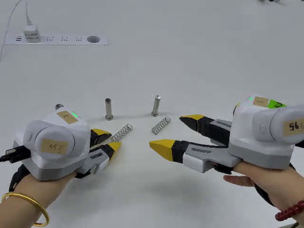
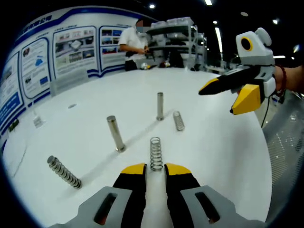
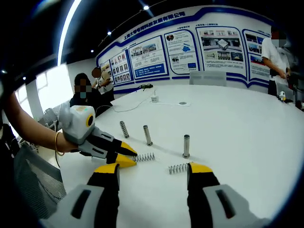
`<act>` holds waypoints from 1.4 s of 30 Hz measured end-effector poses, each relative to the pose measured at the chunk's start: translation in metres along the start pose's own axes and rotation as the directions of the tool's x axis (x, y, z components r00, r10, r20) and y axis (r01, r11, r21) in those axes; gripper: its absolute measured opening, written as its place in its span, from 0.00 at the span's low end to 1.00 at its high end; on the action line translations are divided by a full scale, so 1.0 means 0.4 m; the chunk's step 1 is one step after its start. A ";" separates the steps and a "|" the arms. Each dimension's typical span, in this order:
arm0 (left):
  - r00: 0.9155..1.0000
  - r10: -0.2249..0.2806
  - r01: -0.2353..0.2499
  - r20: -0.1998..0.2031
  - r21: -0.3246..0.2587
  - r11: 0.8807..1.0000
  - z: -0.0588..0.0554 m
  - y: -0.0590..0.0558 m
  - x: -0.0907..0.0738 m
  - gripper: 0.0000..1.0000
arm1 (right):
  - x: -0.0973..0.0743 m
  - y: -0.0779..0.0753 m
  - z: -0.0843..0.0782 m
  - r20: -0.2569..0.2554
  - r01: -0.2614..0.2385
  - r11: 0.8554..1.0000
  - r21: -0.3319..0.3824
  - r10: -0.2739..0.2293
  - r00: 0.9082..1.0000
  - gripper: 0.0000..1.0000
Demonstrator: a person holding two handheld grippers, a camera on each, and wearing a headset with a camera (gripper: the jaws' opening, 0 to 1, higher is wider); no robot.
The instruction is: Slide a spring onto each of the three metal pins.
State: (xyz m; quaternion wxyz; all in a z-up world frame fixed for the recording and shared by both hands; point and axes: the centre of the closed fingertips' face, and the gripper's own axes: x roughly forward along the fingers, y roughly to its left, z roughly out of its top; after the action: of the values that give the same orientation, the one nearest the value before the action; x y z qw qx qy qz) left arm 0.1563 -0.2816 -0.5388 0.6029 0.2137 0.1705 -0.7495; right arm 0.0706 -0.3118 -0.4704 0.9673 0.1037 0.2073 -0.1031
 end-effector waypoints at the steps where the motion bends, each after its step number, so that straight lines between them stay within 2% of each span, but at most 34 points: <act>1: 1.000 0.000 0.000 0.001 -0.002 1.000 0.000 0.000 0.000 0.15 | 0.000 0.000 0.000 0.000 0.001 1.000 0.000 -0.001 1.000 0.58; 9: 1.000 -0.013 0.013 0.003 0.007 1.000 0.001 -0.003 0.003 0.11 | 0.003 -0.004 -0.001 -0.006 0.008 1.000 0.005 -0.008 1.000 0.57; 16: 1.000 -0.028 0.028 -0.002 0.007 1.000 0.000 -0.009 0.000 0.10 | 0.004 -0.004 0.007 0.005 0.004 0.999 0.042 -0.004 1.000 0.57; 24: 0.999 -0.028 0.027 0.020 0.055 0.998 0.011 -0.017 -0.022 0.09 | 0.008 0.004 0.026 0.020 -0.019 0.998 0.059 0.018 1.000 0.55; 31: 0.998 -0.024 0.018 0.066 0.083 0.996 0.039 -0.022 -0.057 0.09 | 0.016 0.017 0.050 0.038 -0.043 0.995 0.093 0.040 0.998 0.55; 33: 0.995 -0.024 0.016 0.092 0.089 0.996 0.055 -0.025 -0.072 0.09 | 0.020 0.020 0.059 0.045 -0.051 0.992 0.113 0.046 0.998 0.54; 36: 0.989 -0.024 0.012 0.145 0.083 0.996 0.081 -0.028 -0.094 0.09 | 0.024 0.025 0.073 0.058 -0.060 0.989 0.136 0.052 0.997 0.53; 42: 0.976 -0.030 0.012 0.215 0.088 0.996 0.113 -0.046 -0.130 0.09 | 0.033 0.039 0.105 0.090 -0.092 0.977 0.192 0.076 0.993 0.50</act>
State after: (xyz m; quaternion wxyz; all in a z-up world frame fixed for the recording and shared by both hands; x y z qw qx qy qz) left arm 0.1426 -0.2576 -0.4729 0.6001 0.1549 0.0735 -0.7813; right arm 0.1020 -0.3090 -0.4359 0.9636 0.2025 0.1516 -0.0861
